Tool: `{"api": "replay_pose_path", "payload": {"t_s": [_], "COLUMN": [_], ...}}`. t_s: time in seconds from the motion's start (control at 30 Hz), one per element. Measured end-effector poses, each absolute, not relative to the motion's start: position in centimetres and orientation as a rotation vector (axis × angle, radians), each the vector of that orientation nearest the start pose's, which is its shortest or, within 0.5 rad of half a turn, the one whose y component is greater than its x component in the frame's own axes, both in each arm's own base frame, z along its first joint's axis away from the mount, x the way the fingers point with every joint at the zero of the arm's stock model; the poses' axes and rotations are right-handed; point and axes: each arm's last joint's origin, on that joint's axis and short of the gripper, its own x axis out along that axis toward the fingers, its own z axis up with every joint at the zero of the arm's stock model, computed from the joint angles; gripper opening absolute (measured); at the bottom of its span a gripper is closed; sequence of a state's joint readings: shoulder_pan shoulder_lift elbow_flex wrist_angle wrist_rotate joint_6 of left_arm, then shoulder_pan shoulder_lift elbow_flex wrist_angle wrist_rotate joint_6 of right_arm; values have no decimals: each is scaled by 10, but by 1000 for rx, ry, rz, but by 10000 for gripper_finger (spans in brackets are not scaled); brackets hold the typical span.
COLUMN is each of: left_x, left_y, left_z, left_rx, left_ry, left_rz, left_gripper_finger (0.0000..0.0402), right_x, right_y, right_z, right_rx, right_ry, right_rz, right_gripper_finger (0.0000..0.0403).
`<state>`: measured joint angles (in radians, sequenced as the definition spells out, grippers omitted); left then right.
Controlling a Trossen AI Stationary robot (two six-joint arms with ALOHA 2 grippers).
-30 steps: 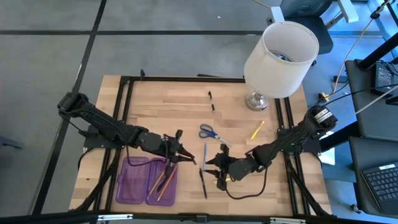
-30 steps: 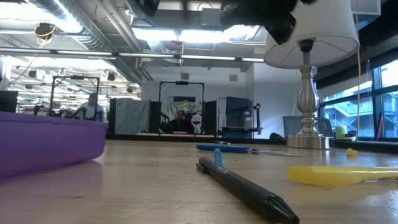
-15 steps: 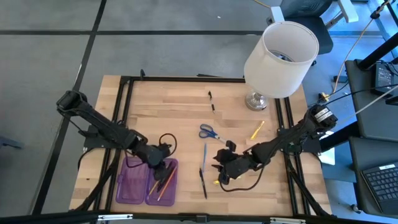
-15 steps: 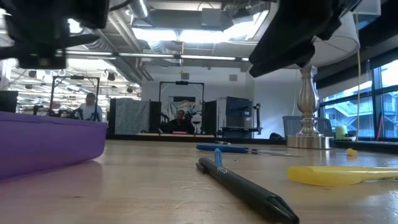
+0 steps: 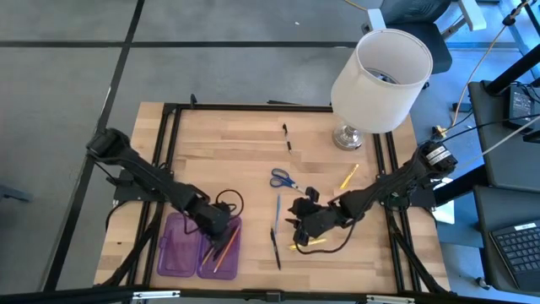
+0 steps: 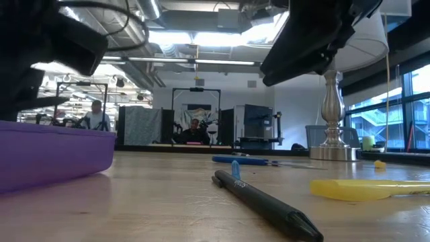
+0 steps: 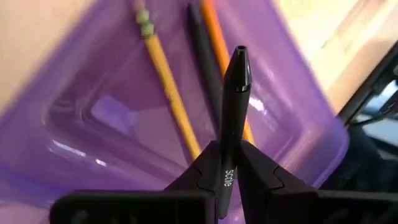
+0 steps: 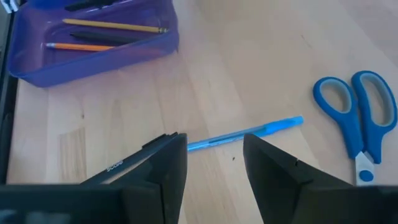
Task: Pick & place school supplies into a supply box
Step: Put the right black pen into the violet box, then put the black pen into the violet box
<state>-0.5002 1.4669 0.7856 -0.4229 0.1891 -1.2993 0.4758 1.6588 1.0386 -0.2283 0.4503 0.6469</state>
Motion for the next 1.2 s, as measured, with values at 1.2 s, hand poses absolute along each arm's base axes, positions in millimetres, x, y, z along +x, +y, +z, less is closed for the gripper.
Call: {"api": "replay_pose_path", "payload": {"t_s": [1.2], "left_x": [246], "left_y": [-116], "left_z": [173], "left_rx": [-916], "left_ry": [1306], "left_rz": [-4], "left_gripper_finger": [95], "right_x": [309], "right_y": [140], "right_z": [201], "right_rx": [255], "right_ry": [756], "right_rz": [-199], "right_gripper_finger": [162]}}
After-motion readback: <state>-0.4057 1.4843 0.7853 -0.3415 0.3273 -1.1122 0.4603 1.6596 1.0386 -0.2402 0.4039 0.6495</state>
